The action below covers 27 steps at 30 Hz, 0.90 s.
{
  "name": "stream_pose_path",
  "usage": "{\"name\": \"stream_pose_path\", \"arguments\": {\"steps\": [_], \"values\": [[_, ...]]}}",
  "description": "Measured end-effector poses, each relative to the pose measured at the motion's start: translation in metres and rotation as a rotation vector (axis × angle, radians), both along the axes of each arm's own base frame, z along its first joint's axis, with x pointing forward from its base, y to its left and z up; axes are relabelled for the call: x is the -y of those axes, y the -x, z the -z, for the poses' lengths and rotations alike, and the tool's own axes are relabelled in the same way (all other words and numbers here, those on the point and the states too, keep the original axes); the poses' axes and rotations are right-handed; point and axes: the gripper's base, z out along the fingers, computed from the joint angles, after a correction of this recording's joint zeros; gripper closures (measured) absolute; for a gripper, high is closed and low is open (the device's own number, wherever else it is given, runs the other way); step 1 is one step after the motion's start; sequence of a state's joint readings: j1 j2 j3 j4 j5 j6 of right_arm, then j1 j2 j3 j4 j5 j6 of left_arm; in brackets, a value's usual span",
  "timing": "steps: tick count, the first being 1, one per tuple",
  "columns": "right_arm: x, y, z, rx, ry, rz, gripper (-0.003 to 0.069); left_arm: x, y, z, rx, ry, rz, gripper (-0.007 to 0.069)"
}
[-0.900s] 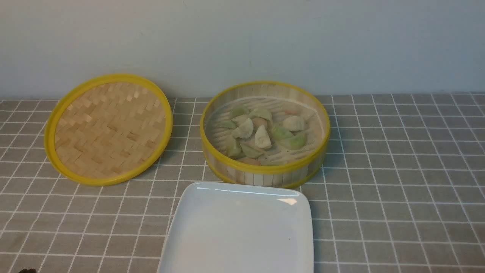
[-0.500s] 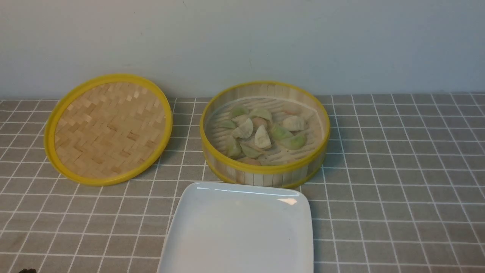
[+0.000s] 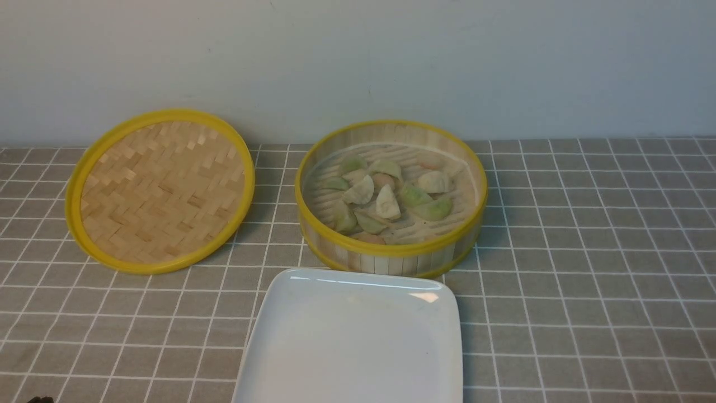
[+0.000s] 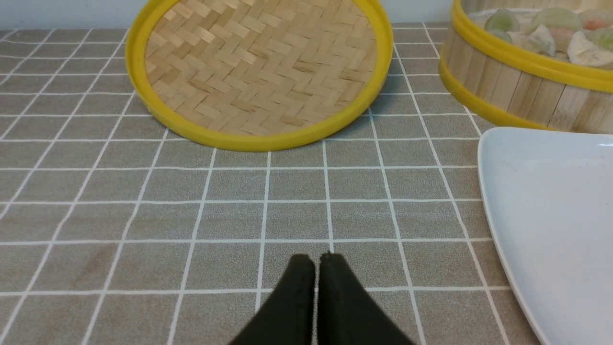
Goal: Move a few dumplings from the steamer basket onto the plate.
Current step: Use the right arm to grab a dumpling from inside the steamer
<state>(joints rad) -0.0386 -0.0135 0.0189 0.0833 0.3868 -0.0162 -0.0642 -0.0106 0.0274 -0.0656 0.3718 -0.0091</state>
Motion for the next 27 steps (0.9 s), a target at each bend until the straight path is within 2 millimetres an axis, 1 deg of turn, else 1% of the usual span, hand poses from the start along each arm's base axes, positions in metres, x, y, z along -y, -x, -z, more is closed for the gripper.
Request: {"name": "stream_pose_path", "arguments": {"steps": [16,19,23,24,26,27], "values": [[0.0,0.0,0.0,0.006,-0.012,0.001,0.0673,0.0,0.0,0.0,0.0,0.0,0.0,0.0629],[-0.003,-0.002,-0.007,0.106,-0.301,0.01,0.0673,0.0,0.0,0.0,0.0,0.0,0.0,0.0629],[0.001,-0.002,-0.023,0.278,-0.78,0.057,0.0673,0.0,0.0,0.0,0.0,0.0,0.0,0.0629],[0.003,-0.002,-0.025,0.313,-0.866,0.072,0.0673,0.0,0.0,0.0,0.0,0.0,0.0,0.0629],[0.007,-0.001,-0.029,0.375,-0.975,0.099,0.0673,0.0,0.0,0.0,0.0,0.0,0.0,0.0629],[0.009,-0.001,-0.031,0.398,-0.995,0.11,0.0673,0.0,0.0,0.0,0.0,0.0,0.0,0.0629]]}}
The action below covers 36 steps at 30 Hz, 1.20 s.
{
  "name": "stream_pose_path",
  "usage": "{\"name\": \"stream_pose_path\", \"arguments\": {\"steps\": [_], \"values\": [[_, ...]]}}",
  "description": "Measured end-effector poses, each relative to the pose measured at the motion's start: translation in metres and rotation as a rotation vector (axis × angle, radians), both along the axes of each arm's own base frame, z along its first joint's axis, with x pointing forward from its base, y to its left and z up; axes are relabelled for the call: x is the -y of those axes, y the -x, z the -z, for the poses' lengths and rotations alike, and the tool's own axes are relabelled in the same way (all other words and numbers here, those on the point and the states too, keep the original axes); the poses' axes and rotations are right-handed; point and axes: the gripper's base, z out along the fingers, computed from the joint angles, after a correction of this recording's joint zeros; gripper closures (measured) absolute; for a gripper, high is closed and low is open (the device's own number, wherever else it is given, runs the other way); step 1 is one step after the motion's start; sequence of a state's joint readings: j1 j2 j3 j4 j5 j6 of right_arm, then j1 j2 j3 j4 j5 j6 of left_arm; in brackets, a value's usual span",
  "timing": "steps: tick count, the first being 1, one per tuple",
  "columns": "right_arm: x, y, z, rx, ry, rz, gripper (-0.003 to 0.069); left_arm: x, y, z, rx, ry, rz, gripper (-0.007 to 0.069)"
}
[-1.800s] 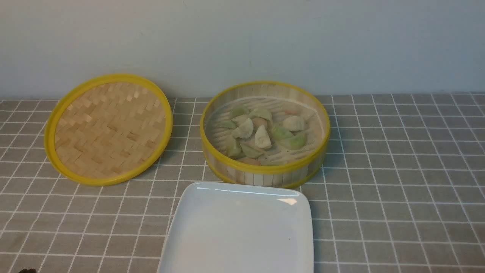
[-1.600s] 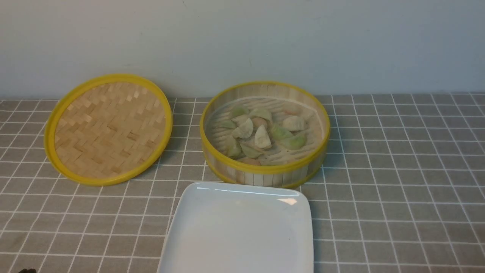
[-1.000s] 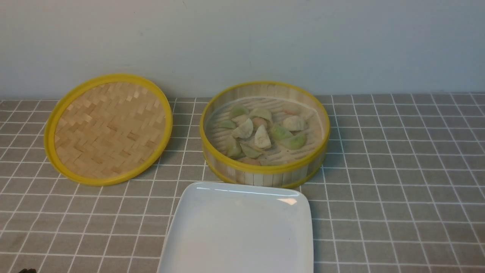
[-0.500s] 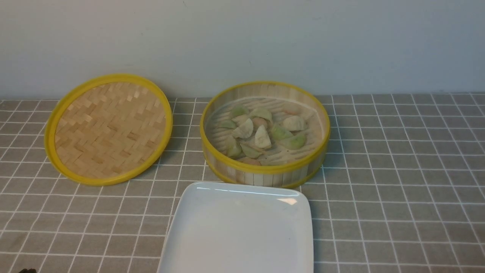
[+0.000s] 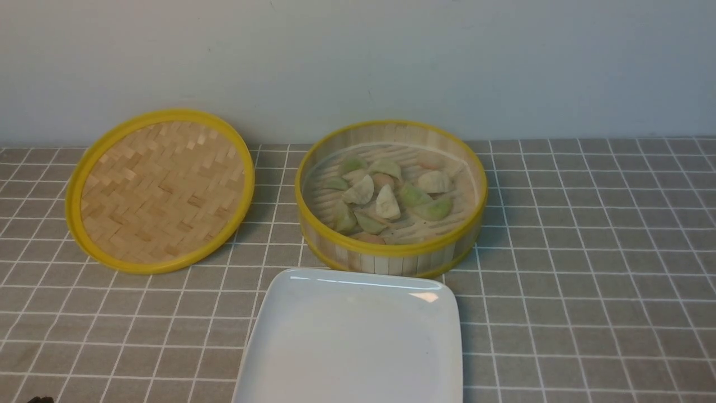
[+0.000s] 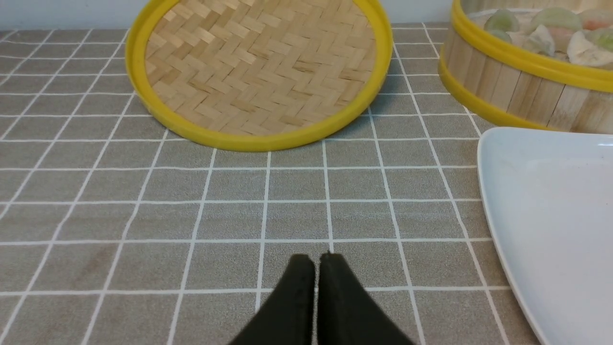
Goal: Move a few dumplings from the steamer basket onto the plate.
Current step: Use the right arm to grab a dumpling from inside the steamer
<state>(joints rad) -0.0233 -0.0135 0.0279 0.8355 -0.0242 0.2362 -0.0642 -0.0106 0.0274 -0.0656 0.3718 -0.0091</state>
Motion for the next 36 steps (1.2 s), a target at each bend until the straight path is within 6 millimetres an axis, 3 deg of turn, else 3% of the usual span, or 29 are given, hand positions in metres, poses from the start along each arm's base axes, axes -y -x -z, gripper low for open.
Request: {"name": "stream_pose_path", "arguments": {"steps": [8,10,13,16,19,23,24,26,28,29,32,34,36], "values": [[0.013,0.005,-0.012,0.118,-0.032,0.138,0.0673,0.0,0.0,0.0,0.0,0.0,0.0,0.0629],[0.008,0.008,-0.033,0.145,0.02,0.094,0.0673,0.0,0.0,0.0,0.0,0.0,0.0,0.0629],[-0.005,0.007,-0.081,0.106,0.262,-0.004,0.0673,0.0,0.0,0.0,0.0,0.0,0.0,0.0629],[-0.016,-0.015,-0.127,-0.046,0.47,-0.123,0.0673,0.0,0.0,0.0,0.0,0.0,0.0,0.0629],[-0.024,-0.052,-0.159,-0.234,0.603,-0.254,0.0673,0.0,0.0,0.0,0.0,0.0,0.0,0.0629],[-0.035,-0.125,-0.181,-0.543,0.724,-0.523,0.0673,0.0,0.0,0.0,0.0,0.0,0.0,0.0629],[-0.035,-0.134,-0.178,-0.574,0.724,-0.545,0.0673,0.0,0.0,0.0,0.0,0.0,0.0,0.0629],[-0.043,-0.181,-0.175,-0.734,0.716,-0.723,0.0673,0.0,0.0,0.0,0.0,0.0,0.0,0.0629],[-0.05,-0.206,-0.169,-0.815,0.705,-0.832,0.0673,0.0,0.0,0.0,0.0,0.0,0.0,0.0629],[-0.063,-0.237,-0.162,-0.863,0.711,-0.919,0.0671,0.0,0.0,0.0,0.0,0.0,0.0,0.0629],[-0.092,-0.288,-0.15,-0.896,0.752,-1.001,0.067,0.0,0.0,0.0,0.0,0.0,0.0,0.0629],[-0.123,-0.324,-0.127,-0.946,0.797,-1.032,0.067,0.0,0.0,0.0,0.0,0.0,0.0,0.0629],[-0.137,-0.336,-0.119,-0.962,0.815,-1.031,0.067,0.0,0.0,0.0,0.0,0.0,0.0,0.0629]]}}
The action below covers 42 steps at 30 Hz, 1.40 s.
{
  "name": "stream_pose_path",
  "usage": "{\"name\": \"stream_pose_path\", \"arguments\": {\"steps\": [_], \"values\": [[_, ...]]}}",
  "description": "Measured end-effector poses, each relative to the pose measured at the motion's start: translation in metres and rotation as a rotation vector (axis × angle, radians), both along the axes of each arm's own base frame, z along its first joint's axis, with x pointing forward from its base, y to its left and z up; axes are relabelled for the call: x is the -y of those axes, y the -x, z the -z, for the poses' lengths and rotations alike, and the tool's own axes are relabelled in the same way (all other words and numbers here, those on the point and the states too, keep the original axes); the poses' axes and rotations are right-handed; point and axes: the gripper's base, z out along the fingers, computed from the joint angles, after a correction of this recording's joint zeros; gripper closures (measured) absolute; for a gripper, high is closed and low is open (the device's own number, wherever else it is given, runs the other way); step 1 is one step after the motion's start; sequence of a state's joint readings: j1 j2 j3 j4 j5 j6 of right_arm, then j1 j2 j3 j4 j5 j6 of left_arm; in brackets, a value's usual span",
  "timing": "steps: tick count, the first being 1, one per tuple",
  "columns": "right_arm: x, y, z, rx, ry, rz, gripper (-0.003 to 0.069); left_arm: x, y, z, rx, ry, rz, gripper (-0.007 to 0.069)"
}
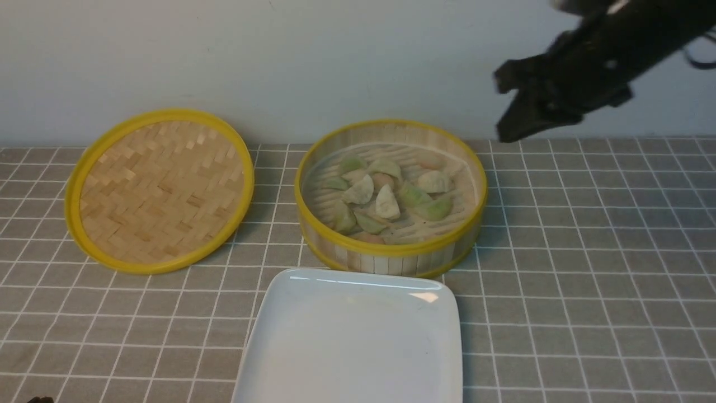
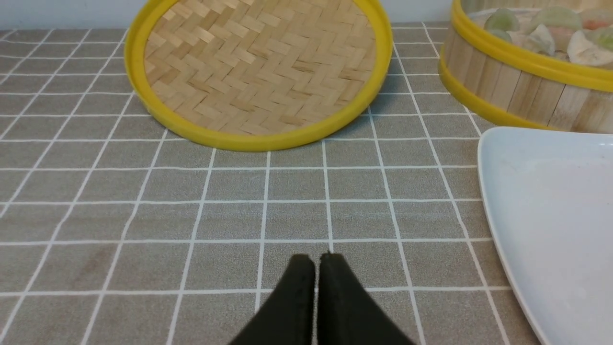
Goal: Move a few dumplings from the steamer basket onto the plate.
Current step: Use the right arm to grab a dumpling from inside the steamer
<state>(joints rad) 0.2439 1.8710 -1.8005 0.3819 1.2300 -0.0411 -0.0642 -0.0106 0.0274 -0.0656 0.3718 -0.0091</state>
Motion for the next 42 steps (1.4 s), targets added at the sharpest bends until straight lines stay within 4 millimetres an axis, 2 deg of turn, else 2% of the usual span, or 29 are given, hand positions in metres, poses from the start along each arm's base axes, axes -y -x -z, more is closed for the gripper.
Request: {"name": "stream_pose_path", "arguments": {"steps": [1,3,6,9,12,13,14,15,16,17,21,23,24,25,28,32,36,37,39,42], "values": [[-0.017,-0.014,0.011,-0.006,0.026,-0.004,0.0669,0.0,0.0,0.0,0.0,0.0,0.0,0.0629],[-0.038,-0.028,0.022,-0.01,0.043,0.002,0.0669,0.0,0.0,0.0,0.0,0.0,0.0,0.0629],[-0.066,-0.043,0.049,-0.039,0.077,0.008,0.0667,0.0,0.0,0.0,0.0,0.0,0.0,0.0629],[-0.08,-0.051,0.072,-0.053,0.129,0.002,0.0651,0.0,0.0,0.0,0.0,0.0,0.0,0.0629],[-0.083,-0.059,0.094,-0.065,0.19,-0.005,0.0595,0.0,0.0,0.0,0.0,0.0,0.0,0.0629],[-0.082,-0.06,0.099,-0.07,0.206,-0.006,0.0566,0.0,0.0,0.0,0.0,0.0,0.0,0.0629],[-0.082,-0.06,0.099,-0.07,0.206,-0.006,0.0566,0.0,0.0,0.0,0.0,0.0,0.0,0.0629],[-0.082,-0.062,0.106,-0.072,0.231,-0.013,0.0491,0.0,0.0,0.0,0.0,0.0,0.0,0.0629],[-0.082,-0.062,0.106,-0.072,0.232,-0.013,0.0491,0.0,0.0,0.0,0.0,0.0,0.0,0.0629],[-0.08,-0.064,0.109,-0.065,0.257,-0.026,0.041,0.0,0.0,0.0,0.0,0.0,0.0,0.0629],[-0.078,-0.067,0.115,-0.048,0.308,-0.058,0.0232,0.0,0.0,0.0,0.0,0.0,0.0,0.0629],[-0.077,-0.069,0.124,-0.054,0.337,-0.067,0.0118,0.0,0.0,0.0,0.0,0.0,0.0,0.0629],[-0.077,-0.069,0.124,-0.054,0.337,-0.067,0.0118,0.0,0.0,0.0,0.0,0.0,0.0,0.0629],[-0.077,-0.07,0.134,-0.069,0.349,-0.071,0.006,0.0,0.0,0.0,0.0,0.0,0.0,0.0629],[-0.077,-0.072,0.145,-0.087,0.365,-0.075,0.0006,0.0,0.0,0.0,0.0,0.0,0.0,0.0629],[-0.075,-0.074,0.147,-0.072,0.401,-0.077,0.0018,0.0,0.0,0.0,0.0,0.0,0.0,0.0629],[-0.074,-0.074,0.147,-0.069,0.403,-0.069,0.0109,0.0,0.0,0.0,0.0,0.0,0.0,0.0629],[-0.074,-0.074,0.147,-0.07,0.403,-0.068,0.0147,0.0,0.0,0.0,0.0,0.0,0.0,0.0629],[-0.074,-0.074,0.147,-0.071,0.4,-0.063,0.0287,0.0,0.0,0.0,0.0,0.0,0.0,0.0629],[-0.075,-0.074,0.147,-0.073,0.397,-0.062,0.0297,0.0,0.0,0.0,0.0,0.0,0.0,0.0629]]}}
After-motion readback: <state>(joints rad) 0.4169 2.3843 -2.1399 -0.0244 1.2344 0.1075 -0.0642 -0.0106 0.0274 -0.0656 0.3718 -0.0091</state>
